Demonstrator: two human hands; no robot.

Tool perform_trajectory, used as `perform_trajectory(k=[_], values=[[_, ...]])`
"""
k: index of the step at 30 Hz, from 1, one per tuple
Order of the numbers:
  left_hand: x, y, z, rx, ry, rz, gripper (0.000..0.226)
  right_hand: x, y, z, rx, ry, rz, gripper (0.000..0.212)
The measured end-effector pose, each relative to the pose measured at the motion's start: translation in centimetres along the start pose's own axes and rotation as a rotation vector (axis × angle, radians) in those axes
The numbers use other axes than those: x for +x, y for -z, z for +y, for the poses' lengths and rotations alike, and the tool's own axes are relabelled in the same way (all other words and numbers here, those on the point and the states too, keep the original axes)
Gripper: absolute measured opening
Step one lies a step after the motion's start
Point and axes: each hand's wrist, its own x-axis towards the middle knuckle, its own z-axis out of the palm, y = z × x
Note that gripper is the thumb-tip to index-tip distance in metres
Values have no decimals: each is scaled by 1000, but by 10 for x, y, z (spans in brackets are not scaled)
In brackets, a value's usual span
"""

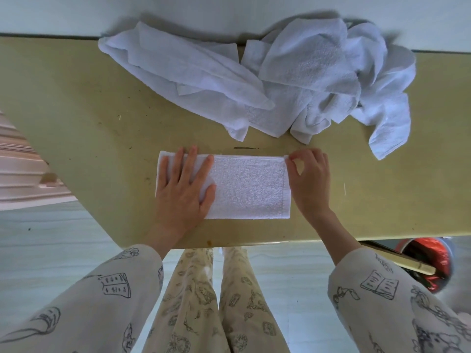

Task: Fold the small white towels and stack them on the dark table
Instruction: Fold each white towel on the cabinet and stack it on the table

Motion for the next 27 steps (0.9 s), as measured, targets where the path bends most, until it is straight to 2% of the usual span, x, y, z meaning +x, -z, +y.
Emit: perform_trajectory(k=[7,16,20,23,25,27], values=[[0,1,1,-3,-1,13,54,1,4,-3,-4,80,74,13],[0,1,0,-2,-4,1,54,6,-5,-3,13,62,23,6],[0,1,-1,-23,0,-29,54,7,-7,-2,9,35,-5,9],[1,6,2,-93,19,-14,54,4,-5,-8,-64,-2,64,23],[0,8,11,-122,11,11,53,-8,-6,-20,-118,132,115,30],[-2,5,22,-149,-4,17,51,-29,-19,-38,-115,303,34,35]])
